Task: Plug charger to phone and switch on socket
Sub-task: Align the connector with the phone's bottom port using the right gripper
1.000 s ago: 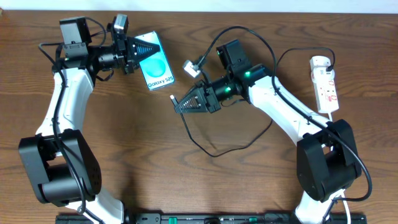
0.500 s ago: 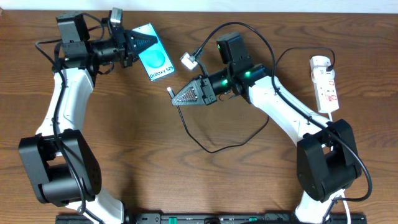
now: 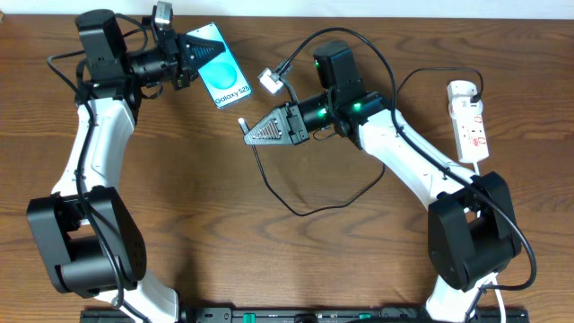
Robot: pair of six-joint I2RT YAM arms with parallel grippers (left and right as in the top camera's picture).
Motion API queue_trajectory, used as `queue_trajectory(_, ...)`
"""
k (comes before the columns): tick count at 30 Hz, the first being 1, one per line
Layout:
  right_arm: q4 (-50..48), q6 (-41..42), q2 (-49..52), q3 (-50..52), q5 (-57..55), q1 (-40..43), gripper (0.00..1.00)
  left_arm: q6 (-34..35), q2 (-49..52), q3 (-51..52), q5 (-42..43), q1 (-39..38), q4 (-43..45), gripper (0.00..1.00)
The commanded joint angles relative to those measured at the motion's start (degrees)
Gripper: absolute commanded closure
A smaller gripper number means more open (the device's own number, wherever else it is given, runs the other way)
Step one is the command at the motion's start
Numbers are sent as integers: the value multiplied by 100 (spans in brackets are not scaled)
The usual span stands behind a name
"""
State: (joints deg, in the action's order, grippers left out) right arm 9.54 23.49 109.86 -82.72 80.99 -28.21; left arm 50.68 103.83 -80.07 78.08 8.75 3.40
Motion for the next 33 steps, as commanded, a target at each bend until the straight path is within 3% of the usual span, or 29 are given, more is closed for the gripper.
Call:
queue_trajectory(1, -13, -13, -31, -63, 61, 81, 99, 22, -42, -61, 199, -9, 192, 92)
queue_trajectory(13, -420, -81, 363, -48, 367, 177, 99, 24, -42, -61, 203, -9, 876, 93)
queue_trajectory(33, -1021, -79, 463, -48, 638, 188, 99, -356, -42, -61, 697, -116, 874, 93)
